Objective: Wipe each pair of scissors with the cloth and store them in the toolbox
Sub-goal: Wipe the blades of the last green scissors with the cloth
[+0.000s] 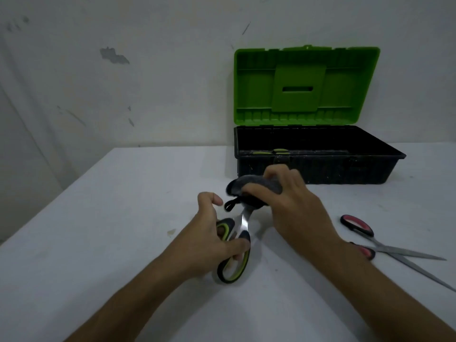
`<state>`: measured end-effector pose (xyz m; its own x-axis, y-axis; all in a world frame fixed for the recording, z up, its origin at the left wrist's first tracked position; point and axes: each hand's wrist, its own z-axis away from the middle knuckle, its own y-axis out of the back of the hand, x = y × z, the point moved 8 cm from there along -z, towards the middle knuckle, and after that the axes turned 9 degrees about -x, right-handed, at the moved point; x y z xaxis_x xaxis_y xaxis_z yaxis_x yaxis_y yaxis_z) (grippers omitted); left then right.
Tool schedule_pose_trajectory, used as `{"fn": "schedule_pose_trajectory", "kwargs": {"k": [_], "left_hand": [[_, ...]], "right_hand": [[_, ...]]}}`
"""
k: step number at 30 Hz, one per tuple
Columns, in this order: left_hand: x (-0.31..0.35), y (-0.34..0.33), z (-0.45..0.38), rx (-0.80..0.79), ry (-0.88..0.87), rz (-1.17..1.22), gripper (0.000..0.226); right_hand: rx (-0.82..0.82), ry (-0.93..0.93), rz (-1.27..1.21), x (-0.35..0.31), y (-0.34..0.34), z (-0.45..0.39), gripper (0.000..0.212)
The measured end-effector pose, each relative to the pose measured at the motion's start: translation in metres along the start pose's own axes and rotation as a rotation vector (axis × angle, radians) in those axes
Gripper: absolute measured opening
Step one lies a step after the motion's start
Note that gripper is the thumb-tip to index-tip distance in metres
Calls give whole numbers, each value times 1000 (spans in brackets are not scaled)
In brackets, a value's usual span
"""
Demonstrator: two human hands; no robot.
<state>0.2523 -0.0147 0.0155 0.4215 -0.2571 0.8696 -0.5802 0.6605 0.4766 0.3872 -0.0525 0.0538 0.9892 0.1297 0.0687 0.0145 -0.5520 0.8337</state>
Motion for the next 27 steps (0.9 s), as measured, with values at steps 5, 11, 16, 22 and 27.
{"fn": "schedule_pose_trajectory", "kwargs": {"k": [5, 11, 16, 22, 27], "left_hand": [[5, 5, -5, -98, -11, 1, 45], [72, 61, -66, 94, -291, -76, 12], [126, 77, -161, 55, -304, -317, 22], [136, 44, -259, -205, -189, -925, 32], [109, -5, -306, -472, -107, -1016, 37]], "right_hand": [[-16, -246, -61, 70, 12, -16, 55], [44, -466, -217, 138, 42, -36, 52], [-61, -476, -191, 169, 48, -65, 50], [-431, -547, -84, 215, 34, -77, 47], [-511, -563, -80, 241, 29, -71, 48]]}}
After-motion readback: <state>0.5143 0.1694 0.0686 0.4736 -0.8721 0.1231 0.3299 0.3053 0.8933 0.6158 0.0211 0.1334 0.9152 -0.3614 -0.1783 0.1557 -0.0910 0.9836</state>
